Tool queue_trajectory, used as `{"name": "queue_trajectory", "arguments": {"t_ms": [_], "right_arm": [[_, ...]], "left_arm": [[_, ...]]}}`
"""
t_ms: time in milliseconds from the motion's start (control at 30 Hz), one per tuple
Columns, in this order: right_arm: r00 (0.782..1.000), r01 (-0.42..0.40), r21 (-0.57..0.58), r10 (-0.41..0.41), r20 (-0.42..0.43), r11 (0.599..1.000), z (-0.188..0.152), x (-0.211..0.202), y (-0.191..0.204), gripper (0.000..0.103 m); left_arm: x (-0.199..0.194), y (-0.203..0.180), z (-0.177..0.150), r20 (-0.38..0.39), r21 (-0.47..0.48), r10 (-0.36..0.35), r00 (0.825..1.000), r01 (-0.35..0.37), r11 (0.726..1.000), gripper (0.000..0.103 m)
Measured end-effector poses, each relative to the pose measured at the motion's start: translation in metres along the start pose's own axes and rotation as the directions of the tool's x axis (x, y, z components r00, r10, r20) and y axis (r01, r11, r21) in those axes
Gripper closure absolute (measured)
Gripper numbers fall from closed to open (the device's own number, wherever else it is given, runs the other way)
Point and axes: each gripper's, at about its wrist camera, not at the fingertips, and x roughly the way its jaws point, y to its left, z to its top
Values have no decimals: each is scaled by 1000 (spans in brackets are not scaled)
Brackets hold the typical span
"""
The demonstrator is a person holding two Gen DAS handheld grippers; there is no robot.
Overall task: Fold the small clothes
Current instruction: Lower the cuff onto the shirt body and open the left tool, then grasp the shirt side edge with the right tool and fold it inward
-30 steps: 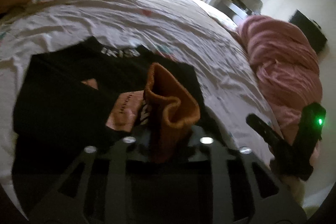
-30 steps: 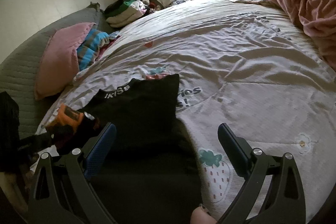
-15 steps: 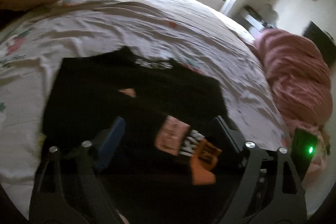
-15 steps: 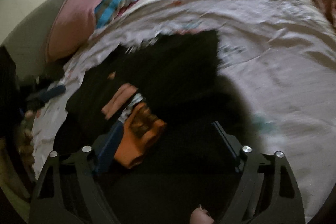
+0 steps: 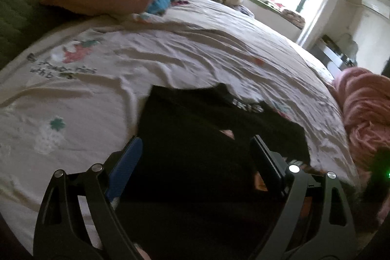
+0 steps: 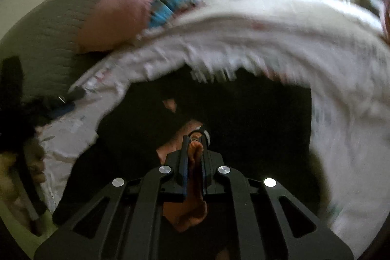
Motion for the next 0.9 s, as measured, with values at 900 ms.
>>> {"name": "queue_trajectory", "arguments": {"t_ms": [900], "right_arm": [[973, 233, -120, -230, 36, 965, 21, 22, -49, 97]], "left_arm": [[45, -19, -5, -71, 117, 21, 997, -13, 993, 21]]}}
